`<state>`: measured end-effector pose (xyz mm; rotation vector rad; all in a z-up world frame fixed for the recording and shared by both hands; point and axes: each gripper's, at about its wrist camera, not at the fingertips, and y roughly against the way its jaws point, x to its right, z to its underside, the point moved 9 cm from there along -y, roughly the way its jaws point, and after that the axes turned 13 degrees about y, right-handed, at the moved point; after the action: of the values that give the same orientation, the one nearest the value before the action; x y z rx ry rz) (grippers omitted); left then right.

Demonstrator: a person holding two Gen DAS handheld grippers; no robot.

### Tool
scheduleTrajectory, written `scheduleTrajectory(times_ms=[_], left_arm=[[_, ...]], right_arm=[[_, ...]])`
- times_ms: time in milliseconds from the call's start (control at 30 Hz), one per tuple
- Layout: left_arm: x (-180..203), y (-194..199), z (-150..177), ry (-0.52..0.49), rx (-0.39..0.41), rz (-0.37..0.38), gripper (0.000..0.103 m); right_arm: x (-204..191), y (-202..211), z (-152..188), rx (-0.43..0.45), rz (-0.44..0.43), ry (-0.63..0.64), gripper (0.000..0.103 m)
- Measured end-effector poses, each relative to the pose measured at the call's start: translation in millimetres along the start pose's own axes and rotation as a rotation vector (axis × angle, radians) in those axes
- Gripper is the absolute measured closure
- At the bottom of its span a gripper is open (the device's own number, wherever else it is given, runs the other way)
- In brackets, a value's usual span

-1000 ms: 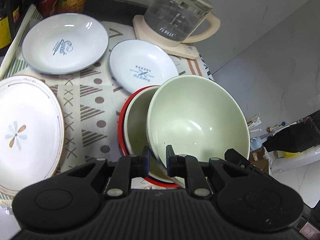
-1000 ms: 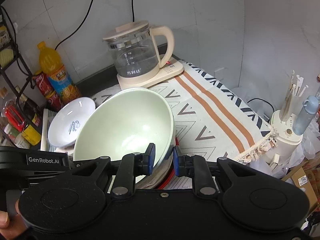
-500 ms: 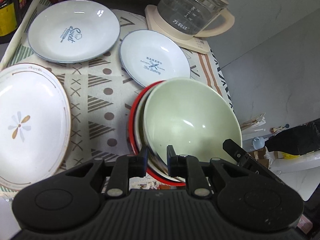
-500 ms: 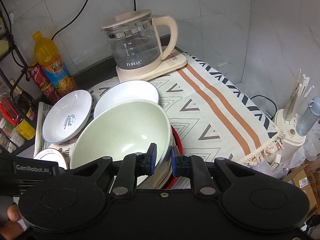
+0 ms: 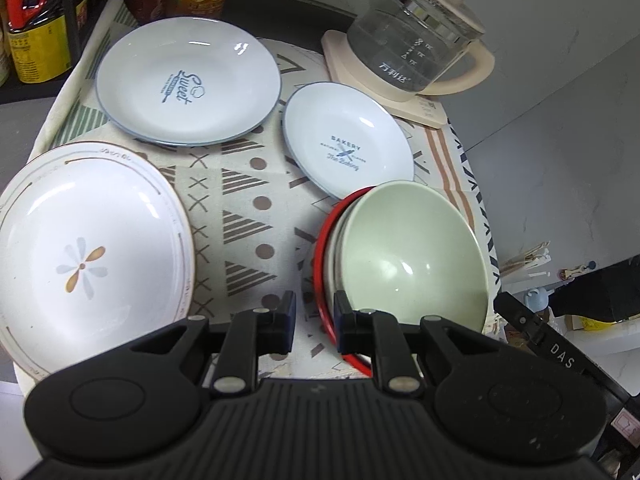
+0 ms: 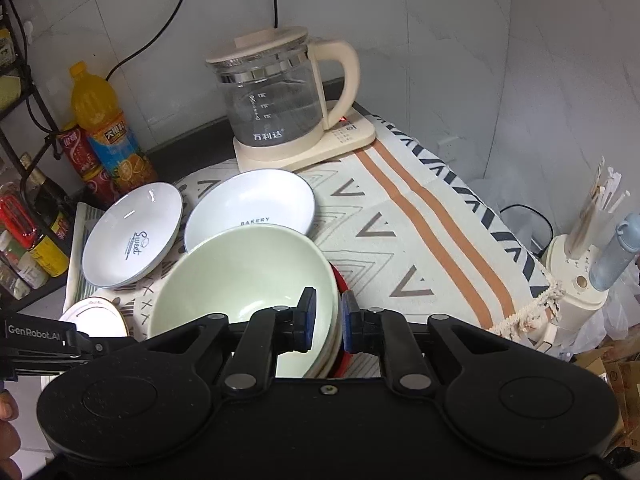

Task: Organize plates and bowls
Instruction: 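Lower the smaller green bowl into the stacked bowls and open both grippers, then move both open grippers past the flower plate toward the white 'Sweet' plate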

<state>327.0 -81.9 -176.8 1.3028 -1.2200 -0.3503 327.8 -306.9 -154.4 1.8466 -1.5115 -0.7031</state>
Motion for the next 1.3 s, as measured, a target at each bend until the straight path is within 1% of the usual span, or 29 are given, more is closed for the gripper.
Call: scheduleTrajectory(times_ms=[200, 267, 300, 367, 400, 467, 600, 667, 733, 767, 1000, 1067, 1100, 1300], left_arm=[[-6, 3, 1, -0.012, 0.006, -0.021, 0.08], [-7, 5, 2, -0.029, 0.016, -0.035, 0.072], [-7, 7, 2, -0.038, 0.024, -0.037, 0.07], [-8, 12, 1, -0.056, 0.05, -0.045, 0.058], [-9, 15, 0, -0.062, 0.064, -0.053, 0.055], [-12, 19, -2, -0.066, 0.083, -0.056, 0.047], [-21, 26, -7, -0.054, 0.094, -0.059, 0.039], [-27, 30, -10, -0.048, 0.109, -0.067, 0.031], [-35, 33, -13, -0.041, 0.123, -0.082, 0.026], [-39, 36, -14, -0.034, 0.13, -0.087, 0.024], [-72, 51, -17, 0.017, 0.153, -0.111, 0.023], [-82, 56, -17, 0.035, 0.159, -0.121, 0.023], [-87, 58, -17, 0.043, 0.161, -0.123, 0.023], [-112, 73, -16, 0.084, 0.176, -0.14, 0.022]], right_arm=[[8, -3, 16, -0.041, 0.006, -0.037, 0.089], [6, 2, 18, -0.036, 0.005, -0.042, 0.088], [5, 4, 18, -0.034, 0.0, -0.045, 0.086], [2, 10, 17, -0.023, -0.015, -0.054, 0.071], [0, 13, 15, -0.012, -0.018, -0.051, 0.068], [-5, 20, 11, 0.011, -0.022, -0.034, 0.053], [-19, 29, 5, 0.04, -0.048, -0.008, 0.044], [-28, 30, 2, 0.051, -0.065, 0.003, 0.038], [-38, 30, 0, 0.055, -0.078, 0.02, 0.037], [-43, 29, -1, 0.055, -0.087, 0.027, 0.036], [-81, 28, -3, 0.053, -0.144, 0.082, 0.028], [-90, 27, -3, 0.052, -0.152, 0.096, 0.022], [-95, 27, -4, 0.051, -0.155, 0.103, 0.021], [-118, 23, -5, 0.044, -0.189, 0.133, 0.017]])
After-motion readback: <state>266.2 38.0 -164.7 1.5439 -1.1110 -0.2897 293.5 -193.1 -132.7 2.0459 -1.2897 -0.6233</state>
